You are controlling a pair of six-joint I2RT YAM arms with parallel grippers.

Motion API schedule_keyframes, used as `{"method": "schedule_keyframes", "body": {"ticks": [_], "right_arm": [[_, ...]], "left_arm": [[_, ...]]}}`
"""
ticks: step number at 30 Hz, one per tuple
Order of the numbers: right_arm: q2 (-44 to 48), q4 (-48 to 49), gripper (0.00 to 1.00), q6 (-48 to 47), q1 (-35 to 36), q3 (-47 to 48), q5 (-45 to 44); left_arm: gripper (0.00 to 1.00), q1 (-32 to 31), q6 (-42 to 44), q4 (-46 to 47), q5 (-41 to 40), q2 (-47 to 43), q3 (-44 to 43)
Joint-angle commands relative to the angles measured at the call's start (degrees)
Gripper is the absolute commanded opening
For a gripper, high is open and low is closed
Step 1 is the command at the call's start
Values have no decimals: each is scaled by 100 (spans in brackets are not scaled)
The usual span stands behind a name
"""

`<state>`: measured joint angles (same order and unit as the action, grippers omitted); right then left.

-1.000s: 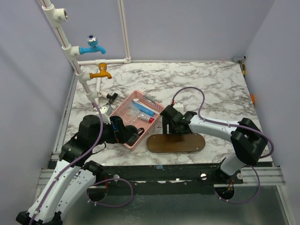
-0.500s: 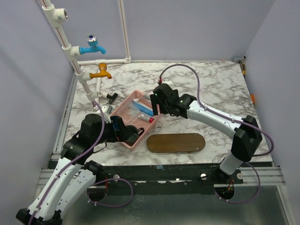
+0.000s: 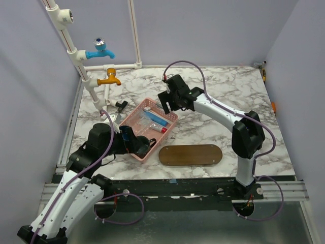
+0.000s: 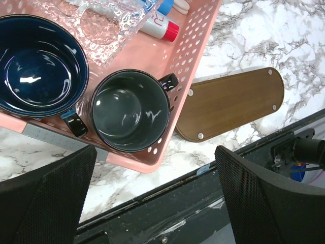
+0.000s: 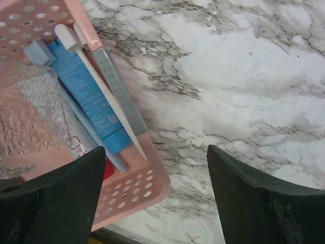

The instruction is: Prepare toiletry sets of a toothbrush and toothpaste on the tray

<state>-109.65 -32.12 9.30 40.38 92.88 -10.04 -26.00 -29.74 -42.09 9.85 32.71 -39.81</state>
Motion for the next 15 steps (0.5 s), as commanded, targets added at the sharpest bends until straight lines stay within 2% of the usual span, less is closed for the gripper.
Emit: {"method": "schedule_keyframes", "body": {"ticks": [1,4,15], "right_arm": [[-231,190,82,-551,23,359,700],[-371,310,79,-639,20,375,953],[-924,621,66,-754,21,615,960]], "left_arm": [[99,-19,-32,33,-136,-109,48],[99,-15,-32,51,-141,-147,61],[99,-15,-41,51,-147,-153,61]]}}
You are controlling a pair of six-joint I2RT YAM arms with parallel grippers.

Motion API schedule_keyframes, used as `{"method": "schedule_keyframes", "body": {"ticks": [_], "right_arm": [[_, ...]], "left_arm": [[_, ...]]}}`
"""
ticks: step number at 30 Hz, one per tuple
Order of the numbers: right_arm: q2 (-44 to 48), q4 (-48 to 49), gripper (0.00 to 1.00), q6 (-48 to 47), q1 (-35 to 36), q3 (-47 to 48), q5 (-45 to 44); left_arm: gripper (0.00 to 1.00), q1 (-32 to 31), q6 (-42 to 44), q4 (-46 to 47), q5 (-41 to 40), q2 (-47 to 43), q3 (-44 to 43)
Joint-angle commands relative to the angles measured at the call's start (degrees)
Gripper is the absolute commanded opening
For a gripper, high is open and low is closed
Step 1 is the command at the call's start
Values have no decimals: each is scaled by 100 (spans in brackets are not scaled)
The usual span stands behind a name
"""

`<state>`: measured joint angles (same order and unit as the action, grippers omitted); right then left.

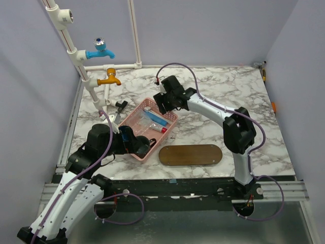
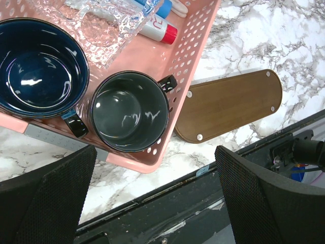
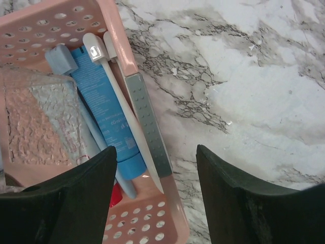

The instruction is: Prepare toiletry sets of a toothbrush and toothpaste on the tray

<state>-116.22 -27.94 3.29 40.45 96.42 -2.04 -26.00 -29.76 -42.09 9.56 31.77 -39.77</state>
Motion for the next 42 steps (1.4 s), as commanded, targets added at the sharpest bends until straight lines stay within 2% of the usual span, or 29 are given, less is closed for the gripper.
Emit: {"method": "schedule_keyframes", "body": {"ticks": [1,12,18,27,37,42], "right_arm": [[-319,223,65,-153,16,291,145],[-708,125,48,-127,11,635,356],[-855,-9,46,-163,16,720,376],[-749,-20,23,-151,12,602,226],[-480,197,0,22,-180,198,-601],[-264,251,0,504,-573,-61,-659]], "left_arm": [[99,-19,-39,51,-127,-74,57],[99,-28,-30,65,-146,-97,61],[99,-26,-30,69,-160,-93,65],[99,-27,-29,74,-148,-90,66],[99,-28,-28,69,-146,-112,66],[99,-27,-30,78,-135,-130,75]]}}
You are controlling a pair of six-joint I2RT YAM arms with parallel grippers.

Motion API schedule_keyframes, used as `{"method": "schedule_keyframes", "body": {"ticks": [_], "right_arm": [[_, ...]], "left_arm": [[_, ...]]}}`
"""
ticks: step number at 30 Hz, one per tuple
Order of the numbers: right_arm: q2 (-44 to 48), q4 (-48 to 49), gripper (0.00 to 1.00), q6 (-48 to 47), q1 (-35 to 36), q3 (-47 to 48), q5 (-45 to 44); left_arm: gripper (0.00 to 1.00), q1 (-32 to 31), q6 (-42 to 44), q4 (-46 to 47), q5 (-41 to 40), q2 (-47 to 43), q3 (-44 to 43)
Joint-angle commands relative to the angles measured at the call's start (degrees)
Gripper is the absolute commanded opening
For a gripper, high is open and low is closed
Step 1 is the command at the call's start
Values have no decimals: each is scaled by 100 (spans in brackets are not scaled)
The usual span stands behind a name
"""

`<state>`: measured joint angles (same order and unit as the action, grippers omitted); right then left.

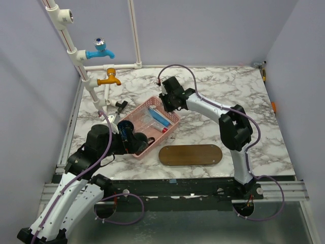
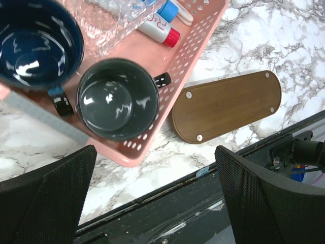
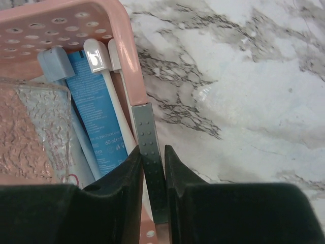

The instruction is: Prepare toiletry sets of a toothbrush and toothpaste on the tray

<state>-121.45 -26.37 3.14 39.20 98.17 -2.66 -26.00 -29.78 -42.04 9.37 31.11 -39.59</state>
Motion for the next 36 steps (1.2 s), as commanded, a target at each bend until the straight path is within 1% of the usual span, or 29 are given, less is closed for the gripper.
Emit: {"method": "schedule_keyframes", "body": {"ticks": [1,9,15,28,33,36], "right_arm": [[293,117,0,567,-487,-315,-638],[571,158,0,702,-713,-735,-848],[962,236,0,967,-975,-1325,-953],[1839,426,0,831,-1348,-2280,-1267],[2160,660,0,741,-1634,-2704,-1127],[2256,677,0,691,-1760,-2806,-1261]], "left_arm": [[99,-28,-28,81,-104,-56,56],[99,-26,-19,73,-102,-41,46],[99,-24,-10,91,-77,-38,57],[99,-24,-6,103,-31,5,66],[99,-28,11,116,50,69,66],[99,-28,34,109,91,122,57]]}}
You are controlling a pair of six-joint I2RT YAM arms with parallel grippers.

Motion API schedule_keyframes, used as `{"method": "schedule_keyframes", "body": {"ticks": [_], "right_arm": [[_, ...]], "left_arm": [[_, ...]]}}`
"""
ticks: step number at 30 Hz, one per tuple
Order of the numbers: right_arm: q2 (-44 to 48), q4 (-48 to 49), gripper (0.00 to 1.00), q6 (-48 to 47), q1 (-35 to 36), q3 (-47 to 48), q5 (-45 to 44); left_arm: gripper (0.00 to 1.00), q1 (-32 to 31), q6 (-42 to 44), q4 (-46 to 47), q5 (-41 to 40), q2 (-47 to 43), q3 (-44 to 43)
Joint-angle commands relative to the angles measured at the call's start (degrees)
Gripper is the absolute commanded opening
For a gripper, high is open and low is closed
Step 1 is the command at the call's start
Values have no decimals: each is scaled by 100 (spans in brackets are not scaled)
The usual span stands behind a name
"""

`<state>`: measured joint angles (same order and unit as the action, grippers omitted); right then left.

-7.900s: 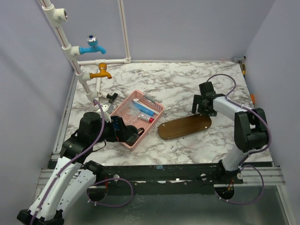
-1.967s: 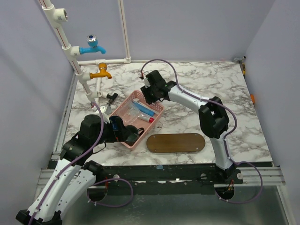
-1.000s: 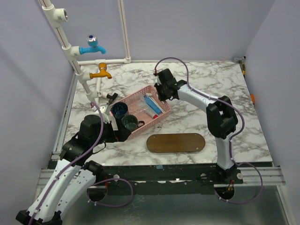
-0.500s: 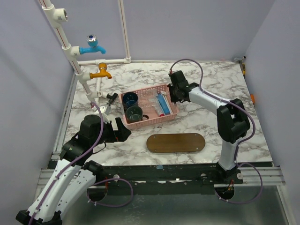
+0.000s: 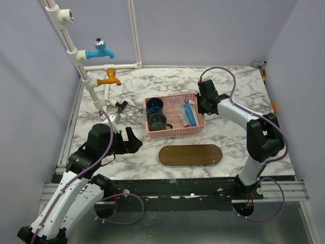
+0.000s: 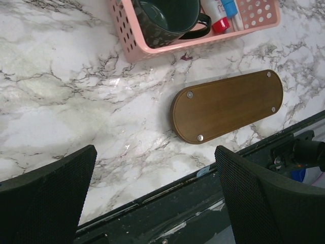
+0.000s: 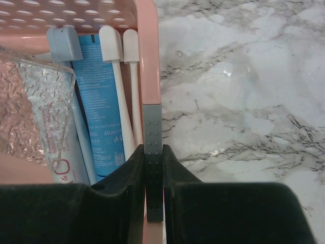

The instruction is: Prepare toiletry sets of a toothbrush and toothpaste on the tray

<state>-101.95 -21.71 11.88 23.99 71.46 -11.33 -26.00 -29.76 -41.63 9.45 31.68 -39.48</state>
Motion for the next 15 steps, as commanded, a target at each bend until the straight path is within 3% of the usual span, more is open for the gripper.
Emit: {"method": "schedule_keyframes", "body": {"ticks": [1,15], "right_arm": [[341,213,0,-186,-276,-165,-427],[447,387,0,-186,-656,-378,-708]], "left_arm": [[99,-27,31,72,83,73,46],[99,-28,40,85,105,-12,55]]}}
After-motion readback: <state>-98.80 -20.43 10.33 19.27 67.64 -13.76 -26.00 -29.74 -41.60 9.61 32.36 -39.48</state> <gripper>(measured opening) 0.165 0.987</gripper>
